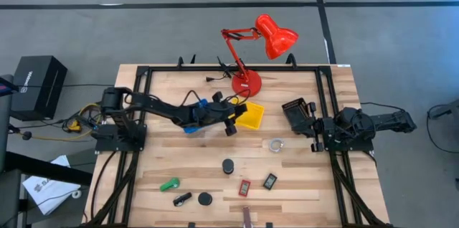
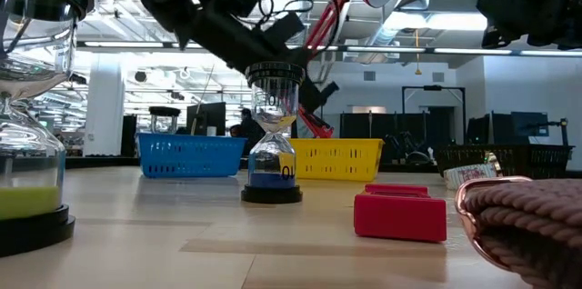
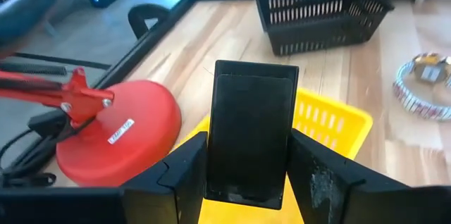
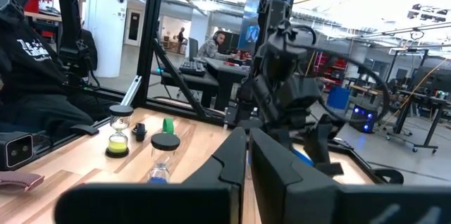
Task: Pick & Place Office items
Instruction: Put the left black digital clock into the yellow bin
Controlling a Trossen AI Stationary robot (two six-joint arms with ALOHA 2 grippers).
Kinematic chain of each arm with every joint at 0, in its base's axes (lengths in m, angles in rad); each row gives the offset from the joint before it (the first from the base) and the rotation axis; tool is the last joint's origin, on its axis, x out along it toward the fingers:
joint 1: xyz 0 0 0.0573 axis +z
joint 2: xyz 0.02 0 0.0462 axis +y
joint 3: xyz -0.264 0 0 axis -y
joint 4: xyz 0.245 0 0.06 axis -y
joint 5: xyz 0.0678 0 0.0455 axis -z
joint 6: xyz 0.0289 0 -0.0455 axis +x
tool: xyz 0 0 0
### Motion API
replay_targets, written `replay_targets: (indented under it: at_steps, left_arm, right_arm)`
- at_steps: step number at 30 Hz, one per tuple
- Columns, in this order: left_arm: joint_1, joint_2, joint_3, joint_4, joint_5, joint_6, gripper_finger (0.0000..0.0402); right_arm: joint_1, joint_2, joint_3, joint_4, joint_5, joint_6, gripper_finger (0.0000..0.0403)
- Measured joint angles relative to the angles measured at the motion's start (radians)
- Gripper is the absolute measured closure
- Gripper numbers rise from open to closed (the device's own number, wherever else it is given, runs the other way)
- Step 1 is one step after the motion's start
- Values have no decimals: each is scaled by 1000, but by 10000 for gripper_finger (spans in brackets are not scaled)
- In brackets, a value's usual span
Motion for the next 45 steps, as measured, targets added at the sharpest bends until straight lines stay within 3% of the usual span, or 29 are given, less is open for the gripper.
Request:
replay_targets:
  at_steps: [23,29,32,36,41,45]
  left_arm:
    - [36,45,0,7,5,-33,230]
    - [68,45,0,5,176,-32,230]
    - [86,45,1,4,213,-18,232]
    - [103,45,82,-91,230,67,237]
    - [105,42,257,-361,252,94,230]
    - [105,42,296,-466,256,94,228]
  right_arm:
    - [0,0,0,0,0,0,391]
    - [0,0,0,0,0,0,391]
    - [0,0,0,0,0,-11,391]
    - [0,0,0,1,0,-11,391]
    - [0,0,0,3,0,-56,391]
    - [0,0,0,3,0,-60,391]
